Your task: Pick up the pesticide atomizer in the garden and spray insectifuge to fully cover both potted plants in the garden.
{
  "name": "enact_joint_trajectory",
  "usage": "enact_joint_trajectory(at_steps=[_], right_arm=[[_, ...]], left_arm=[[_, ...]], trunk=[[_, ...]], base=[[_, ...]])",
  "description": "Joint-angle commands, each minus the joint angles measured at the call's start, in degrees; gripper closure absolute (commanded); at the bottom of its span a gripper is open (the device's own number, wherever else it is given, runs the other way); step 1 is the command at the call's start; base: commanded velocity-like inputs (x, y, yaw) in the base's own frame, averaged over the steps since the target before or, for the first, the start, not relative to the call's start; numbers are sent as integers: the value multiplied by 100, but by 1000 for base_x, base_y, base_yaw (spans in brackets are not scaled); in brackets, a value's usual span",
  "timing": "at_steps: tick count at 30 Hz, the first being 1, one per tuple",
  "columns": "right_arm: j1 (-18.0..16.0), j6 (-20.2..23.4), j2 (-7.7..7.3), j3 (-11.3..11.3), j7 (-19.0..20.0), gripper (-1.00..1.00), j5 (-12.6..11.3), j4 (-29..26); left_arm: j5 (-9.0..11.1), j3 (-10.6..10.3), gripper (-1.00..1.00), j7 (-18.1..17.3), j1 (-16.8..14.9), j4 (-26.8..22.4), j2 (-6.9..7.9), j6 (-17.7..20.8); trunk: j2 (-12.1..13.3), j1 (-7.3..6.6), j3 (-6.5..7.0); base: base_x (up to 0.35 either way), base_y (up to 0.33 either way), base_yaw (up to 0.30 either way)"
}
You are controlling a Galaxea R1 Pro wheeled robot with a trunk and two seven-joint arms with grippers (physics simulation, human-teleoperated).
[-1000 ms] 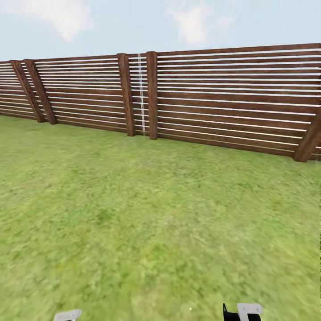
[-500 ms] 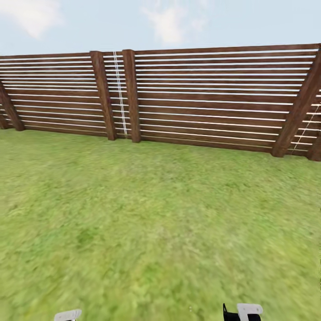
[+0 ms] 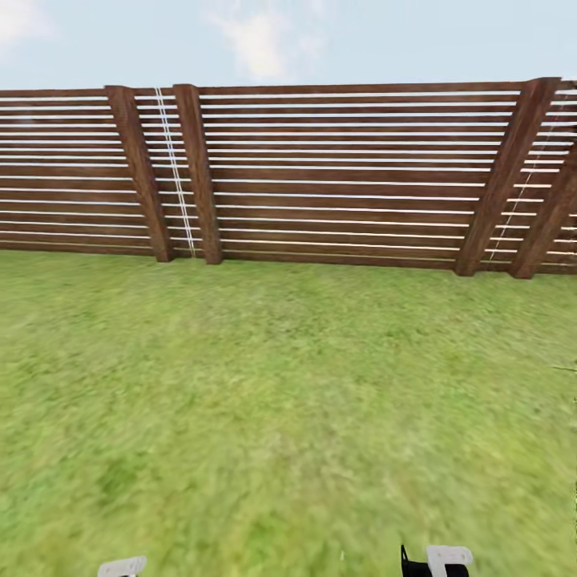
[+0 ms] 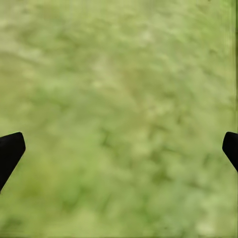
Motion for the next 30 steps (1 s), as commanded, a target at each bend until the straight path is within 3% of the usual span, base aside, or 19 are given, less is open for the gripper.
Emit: enact_joint_trajectory(at_steps=[1, 30], right_arm=[[-6, -12, 2, -23, -31, -100, 59, 7], [-5, -12, 2, -23, -31, -100, 58, 7]], left_arm=[[53, 30, 100, -58, -2, 5, 1, -9], [53, 30, 100, -61, 0, -1, 1, -9]], trunk=[[-2, 2, -5], [-2, 2, -5]], base=[[327, 105, -264], [334, 64, -247]])
